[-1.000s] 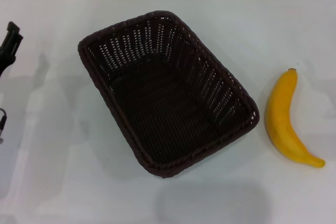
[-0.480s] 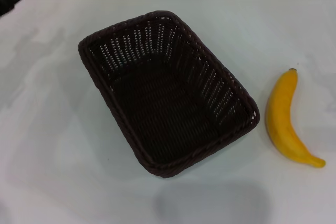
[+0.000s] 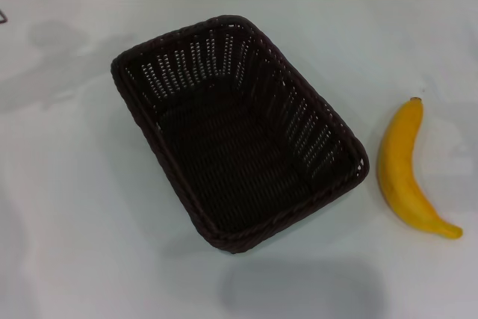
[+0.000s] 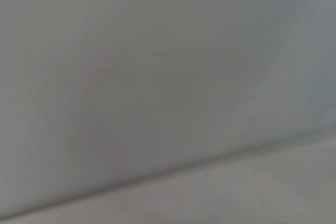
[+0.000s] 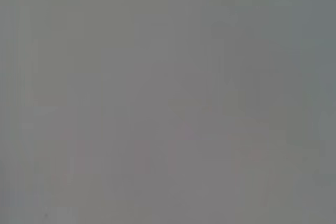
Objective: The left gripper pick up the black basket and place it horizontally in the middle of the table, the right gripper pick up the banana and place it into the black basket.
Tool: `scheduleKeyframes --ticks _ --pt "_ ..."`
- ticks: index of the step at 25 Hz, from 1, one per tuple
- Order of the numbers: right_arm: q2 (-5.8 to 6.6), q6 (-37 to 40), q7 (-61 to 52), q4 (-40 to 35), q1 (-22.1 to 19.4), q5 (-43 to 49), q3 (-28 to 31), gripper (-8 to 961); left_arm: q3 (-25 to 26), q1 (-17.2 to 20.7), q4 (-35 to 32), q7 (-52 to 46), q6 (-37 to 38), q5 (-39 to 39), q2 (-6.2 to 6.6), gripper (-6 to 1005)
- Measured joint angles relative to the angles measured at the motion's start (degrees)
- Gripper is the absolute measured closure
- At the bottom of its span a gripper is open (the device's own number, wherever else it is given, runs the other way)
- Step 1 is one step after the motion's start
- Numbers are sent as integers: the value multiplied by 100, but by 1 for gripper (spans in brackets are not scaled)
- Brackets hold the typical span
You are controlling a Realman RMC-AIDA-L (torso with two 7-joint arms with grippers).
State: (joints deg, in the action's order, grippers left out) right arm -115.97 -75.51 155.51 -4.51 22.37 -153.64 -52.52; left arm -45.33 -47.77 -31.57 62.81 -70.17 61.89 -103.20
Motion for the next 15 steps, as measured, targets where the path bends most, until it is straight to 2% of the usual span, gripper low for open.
scheduleKeyframes --ticks 2,4,5,8,9,13,15 --pt "-4 -6 -2 78 50 7 -1 83 -123 -339 -131 -302 -377 -650 46 126" --pt "-13 -21 -4 182 113 8 -5 83 -153 -604 -177 -408 -614 -1148 21 126" --pt "-18 -29 -5 229 137 9 -8 83 -153 -604 -177 -408 -614 -1148 21 126" --pt "-23 -118 -39 328 157 24 -15 83 -280 -990 -172 -563 -767 -2097 -144 127" --pt "-23 -144 -43 346 155 28 -17 83 -318 -1094 -183 -607 -763 -2441 -280 127" --pt "-22 -403 -47 511 135 29 -22 83 -336 -1147 -204 -578 -611 -2747 -500 127" --pt "-22 -519 -47 554 104 29 -22 83 -343 -1146 -205 -562 -538 -2786 -549 127"
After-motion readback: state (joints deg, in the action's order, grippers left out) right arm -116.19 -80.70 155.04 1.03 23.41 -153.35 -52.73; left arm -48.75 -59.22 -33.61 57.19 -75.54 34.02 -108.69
